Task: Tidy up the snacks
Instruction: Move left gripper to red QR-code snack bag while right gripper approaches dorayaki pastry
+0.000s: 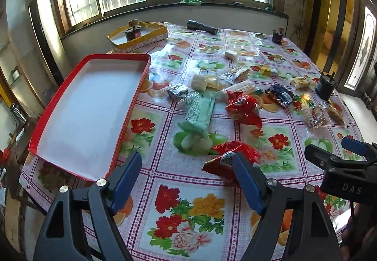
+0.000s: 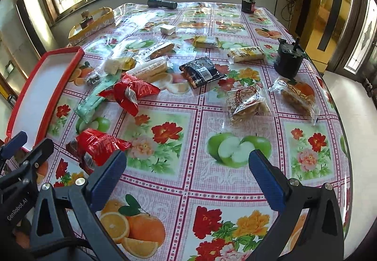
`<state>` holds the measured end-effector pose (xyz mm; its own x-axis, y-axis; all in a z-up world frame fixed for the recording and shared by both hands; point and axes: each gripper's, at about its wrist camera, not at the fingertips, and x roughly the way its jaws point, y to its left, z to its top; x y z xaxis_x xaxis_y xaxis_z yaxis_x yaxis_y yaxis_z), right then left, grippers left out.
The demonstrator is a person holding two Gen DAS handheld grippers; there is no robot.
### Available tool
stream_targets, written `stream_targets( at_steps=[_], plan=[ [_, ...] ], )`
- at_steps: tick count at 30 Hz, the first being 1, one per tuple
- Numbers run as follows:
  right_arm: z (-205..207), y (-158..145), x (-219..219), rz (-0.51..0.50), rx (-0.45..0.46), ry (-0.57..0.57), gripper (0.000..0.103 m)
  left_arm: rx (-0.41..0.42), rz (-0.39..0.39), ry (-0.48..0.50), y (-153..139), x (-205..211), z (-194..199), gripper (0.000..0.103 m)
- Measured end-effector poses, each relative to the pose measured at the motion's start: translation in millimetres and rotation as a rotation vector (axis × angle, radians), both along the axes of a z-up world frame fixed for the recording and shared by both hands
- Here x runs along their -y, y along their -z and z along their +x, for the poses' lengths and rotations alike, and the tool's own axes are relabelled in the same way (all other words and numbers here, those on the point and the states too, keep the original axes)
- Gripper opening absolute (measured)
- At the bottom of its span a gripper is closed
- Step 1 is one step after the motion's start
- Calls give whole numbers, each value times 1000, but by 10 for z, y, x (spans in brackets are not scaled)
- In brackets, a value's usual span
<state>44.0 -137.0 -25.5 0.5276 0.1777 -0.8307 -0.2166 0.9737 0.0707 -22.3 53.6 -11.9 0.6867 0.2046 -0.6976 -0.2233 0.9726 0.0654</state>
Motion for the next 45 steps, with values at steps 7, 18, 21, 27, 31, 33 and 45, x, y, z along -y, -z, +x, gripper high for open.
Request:
stream_targets(
  at_steps=[7,18,21,27,31,33,45],
  plan=[
    [-42,-16,57,8,4,27,103,-13,-20,10,25,-1,-19,80],
    [-79,-14,97,-60,32,79,103,-42,-12,10,85,21,-8,80],
    [-107,-60,89,-108,73,98,103,-49,-15,12,105,31,7,80],
    [-139,-147,89,-232,162,156,103,-59,-7,21,132,93,31,80],
    [-139,-160,71,-314,196,176,103,-68,-2,29,140,116,34,80],
    [-134,-156,81,-320,199,174,103,-72,-1,32,142,126,39,80],
    [-105,-131,135,-303,184,187,103,-108,-3,60,189,181,54,80]
  ],
)
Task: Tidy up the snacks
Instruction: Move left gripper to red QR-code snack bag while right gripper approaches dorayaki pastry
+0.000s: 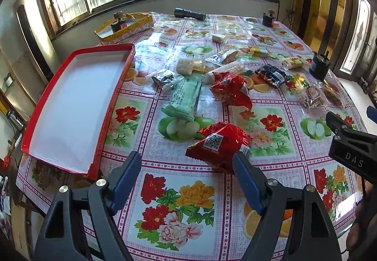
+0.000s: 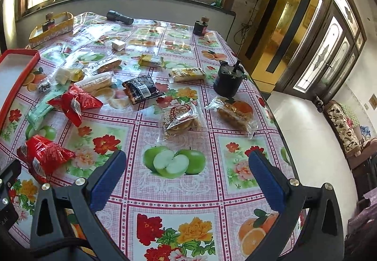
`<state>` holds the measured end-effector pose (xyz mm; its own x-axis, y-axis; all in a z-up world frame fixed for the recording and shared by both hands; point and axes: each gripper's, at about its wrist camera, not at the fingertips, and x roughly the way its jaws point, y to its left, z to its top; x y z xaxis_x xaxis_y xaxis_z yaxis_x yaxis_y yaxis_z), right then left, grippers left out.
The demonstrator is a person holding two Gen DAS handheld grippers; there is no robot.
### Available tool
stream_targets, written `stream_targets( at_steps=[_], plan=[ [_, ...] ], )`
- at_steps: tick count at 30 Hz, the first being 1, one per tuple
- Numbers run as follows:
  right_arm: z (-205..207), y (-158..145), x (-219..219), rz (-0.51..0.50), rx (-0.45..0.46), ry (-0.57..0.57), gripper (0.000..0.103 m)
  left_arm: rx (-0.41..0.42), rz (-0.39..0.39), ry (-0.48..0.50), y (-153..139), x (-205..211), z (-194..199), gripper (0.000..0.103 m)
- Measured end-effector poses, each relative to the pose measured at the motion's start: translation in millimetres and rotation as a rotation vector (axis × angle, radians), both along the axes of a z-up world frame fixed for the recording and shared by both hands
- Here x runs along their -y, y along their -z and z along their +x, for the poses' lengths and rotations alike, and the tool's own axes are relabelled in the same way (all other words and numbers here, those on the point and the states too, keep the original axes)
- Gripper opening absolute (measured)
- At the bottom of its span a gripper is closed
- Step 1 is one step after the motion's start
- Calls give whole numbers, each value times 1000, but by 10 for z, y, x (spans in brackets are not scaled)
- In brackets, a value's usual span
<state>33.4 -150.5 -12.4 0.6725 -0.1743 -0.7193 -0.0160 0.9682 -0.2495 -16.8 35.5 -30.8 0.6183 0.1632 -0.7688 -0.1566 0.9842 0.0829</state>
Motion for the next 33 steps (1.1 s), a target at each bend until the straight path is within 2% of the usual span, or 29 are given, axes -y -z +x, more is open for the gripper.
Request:
stream_targets(
  at_steps=[11,17,24,30,33],
  plan=[
    [-12,8,0,-15,3,6,103,-21,-18,1,17,-28,-14,80],
    [-17,-10,44,2,9,7,103,-29,-52,13,25,-87,-21,80],
    [-31,11,276,269,-8,-125,103,-47,-110,33,40,-185,77,80],
    [115,178,393,489,-106,-171,103,-89,-167,115,57,-48,291,80],
    [187,223,405,506,-120,-166,103,-91,-93,137,82,88,407,80]
  ],
)
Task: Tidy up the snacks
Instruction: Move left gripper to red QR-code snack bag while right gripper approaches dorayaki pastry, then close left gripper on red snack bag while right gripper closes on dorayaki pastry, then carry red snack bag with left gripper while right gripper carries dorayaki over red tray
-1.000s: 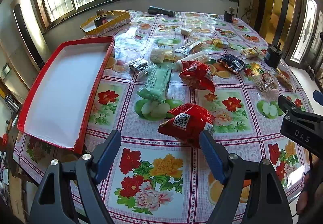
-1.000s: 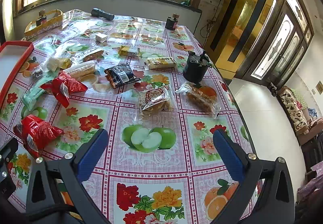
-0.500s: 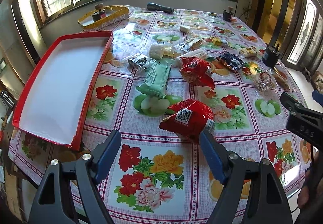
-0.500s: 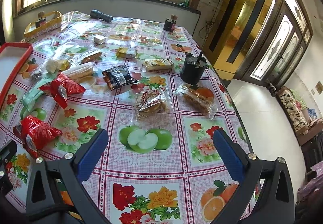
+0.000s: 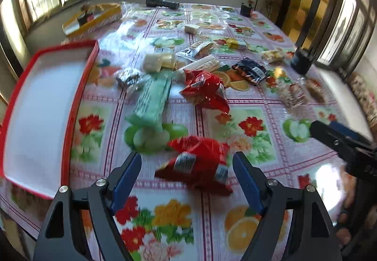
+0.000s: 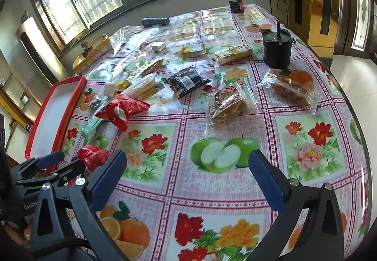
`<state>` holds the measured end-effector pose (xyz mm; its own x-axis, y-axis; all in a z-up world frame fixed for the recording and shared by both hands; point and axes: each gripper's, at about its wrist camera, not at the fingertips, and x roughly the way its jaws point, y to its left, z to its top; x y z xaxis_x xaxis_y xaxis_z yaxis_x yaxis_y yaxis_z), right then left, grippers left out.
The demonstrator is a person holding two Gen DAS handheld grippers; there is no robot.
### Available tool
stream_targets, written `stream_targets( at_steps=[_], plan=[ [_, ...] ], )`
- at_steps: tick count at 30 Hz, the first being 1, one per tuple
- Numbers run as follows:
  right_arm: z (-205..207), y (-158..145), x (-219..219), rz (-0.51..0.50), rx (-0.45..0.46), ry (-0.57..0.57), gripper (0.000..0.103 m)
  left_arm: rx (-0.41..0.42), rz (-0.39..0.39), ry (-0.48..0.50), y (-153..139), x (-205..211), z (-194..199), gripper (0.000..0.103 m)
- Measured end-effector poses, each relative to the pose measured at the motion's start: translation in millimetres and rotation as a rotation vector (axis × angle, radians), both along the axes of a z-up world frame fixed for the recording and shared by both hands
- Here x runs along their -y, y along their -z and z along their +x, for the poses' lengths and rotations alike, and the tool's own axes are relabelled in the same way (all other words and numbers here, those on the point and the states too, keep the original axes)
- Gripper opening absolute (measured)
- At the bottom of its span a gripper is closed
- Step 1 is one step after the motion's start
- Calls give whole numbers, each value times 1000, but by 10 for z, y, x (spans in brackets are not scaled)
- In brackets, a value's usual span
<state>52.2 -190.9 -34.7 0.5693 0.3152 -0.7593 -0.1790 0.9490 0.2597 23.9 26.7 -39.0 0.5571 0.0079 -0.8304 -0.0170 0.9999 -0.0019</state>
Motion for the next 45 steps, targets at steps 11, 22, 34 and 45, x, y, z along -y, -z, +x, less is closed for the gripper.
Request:
stream_targets(
  at_steps=[11,22,34,45],
  plan=[
    [491,155,201,-60,-12,30,101,-86,35,52,299,101,210,79],
    [972,420,-9,-255,-65,0,69,-71,-31,78,381,4,243,67],
    [600,188,83,-66,-34,-19,37,-18,-44,79,199,-21,71,63],
    [266,10,-92,-49,3,-73,35,45,-59,32,-53,-223,-170,63]
  ],
)
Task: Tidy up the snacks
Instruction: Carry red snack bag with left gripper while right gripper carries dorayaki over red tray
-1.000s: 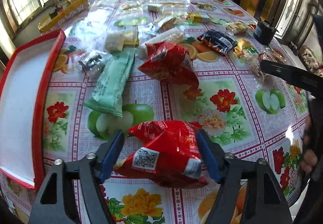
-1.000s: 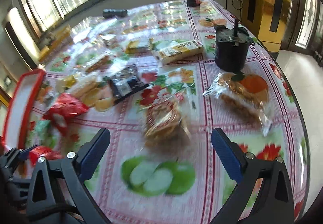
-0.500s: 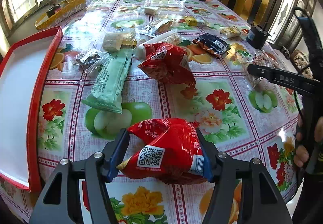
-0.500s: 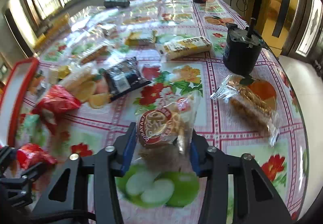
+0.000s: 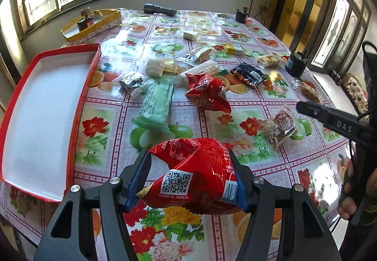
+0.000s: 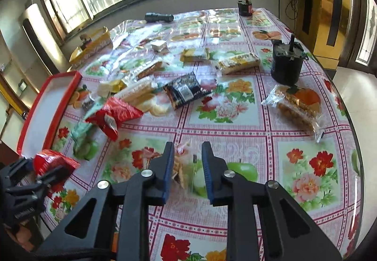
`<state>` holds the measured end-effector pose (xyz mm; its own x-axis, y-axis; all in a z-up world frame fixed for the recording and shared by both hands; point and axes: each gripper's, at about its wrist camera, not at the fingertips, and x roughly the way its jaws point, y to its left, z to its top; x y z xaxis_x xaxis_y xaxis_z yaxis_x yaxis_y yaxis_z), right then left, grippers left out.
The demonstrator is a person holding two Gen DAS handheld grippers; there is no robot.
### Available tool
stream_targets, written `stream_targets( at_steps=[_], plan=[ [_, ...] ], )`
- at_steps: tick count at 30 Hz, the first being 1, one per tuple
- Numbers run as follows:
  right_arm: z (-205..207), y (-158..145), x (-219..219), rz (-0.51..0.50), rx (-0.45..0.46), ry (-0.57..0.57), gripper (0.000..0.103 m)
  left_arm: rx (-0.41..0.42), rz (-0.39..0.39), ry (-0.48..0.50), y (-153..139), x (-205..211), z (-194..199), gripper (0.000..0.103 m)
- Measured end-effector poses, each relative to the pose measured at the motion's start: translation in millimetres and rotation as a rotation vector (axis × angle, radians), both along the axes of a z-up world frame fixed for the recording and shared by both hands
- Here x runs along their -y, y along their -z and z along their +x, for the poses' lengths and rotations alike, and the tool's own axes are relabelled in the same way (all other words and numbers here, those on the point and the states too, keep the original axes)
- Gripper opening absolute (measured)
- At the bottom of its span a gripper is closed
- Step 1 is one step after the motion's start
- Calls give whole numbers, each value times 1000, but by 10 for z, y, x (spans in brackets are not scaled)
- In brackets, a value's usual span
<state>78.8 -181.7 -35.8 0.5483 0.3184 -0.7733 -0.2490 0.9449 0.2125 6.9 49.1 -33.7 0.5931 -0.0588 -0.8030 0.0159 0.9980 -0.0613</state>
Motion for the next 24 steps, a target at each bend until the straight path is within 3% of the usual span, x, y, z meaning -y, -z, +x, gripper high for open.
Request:
stream_targets(
  at_steps=[1,3,5,7,9,14,16,18,20,24],
  plan=[
    [-16,10,9,23,-6,-19,42,1,1,-1,-2,-14,-14,63],
    [-60,3,-29,63,1,-122,72,-1,2,-2,0,-47,-31,63],
    [-113,-42,-132,10,65,-242,78,-8,-9,-6,-2,-82,-46,63],
    [-165,-90,-281,-126,151,-411,78,-12,-6,-10,-11,-99,-72,63],
    [-168,-82,-399,-229,178,-571,78,-10,1,-19,-29,-105,-87,63],
    [24,124,-593,-411,105,-840,77,-19,-7,-40,-62,-124,-105,63],
    [112,201,-616,-421,58,-891,74,-23,-13,-46,-64,-123,-106,63],
    [175,295,-629,-422,0,-919,60,-28,-18,-54,-62,-128,-107,63],
    [234,418,-628,-439,-62,-889,55,-30,-23,-56,-66,-139,-110,63],
    [239,424,-427,-335,-83,-766,46,-26,-31,-59,-67,-161,-102,63]
  ],
)
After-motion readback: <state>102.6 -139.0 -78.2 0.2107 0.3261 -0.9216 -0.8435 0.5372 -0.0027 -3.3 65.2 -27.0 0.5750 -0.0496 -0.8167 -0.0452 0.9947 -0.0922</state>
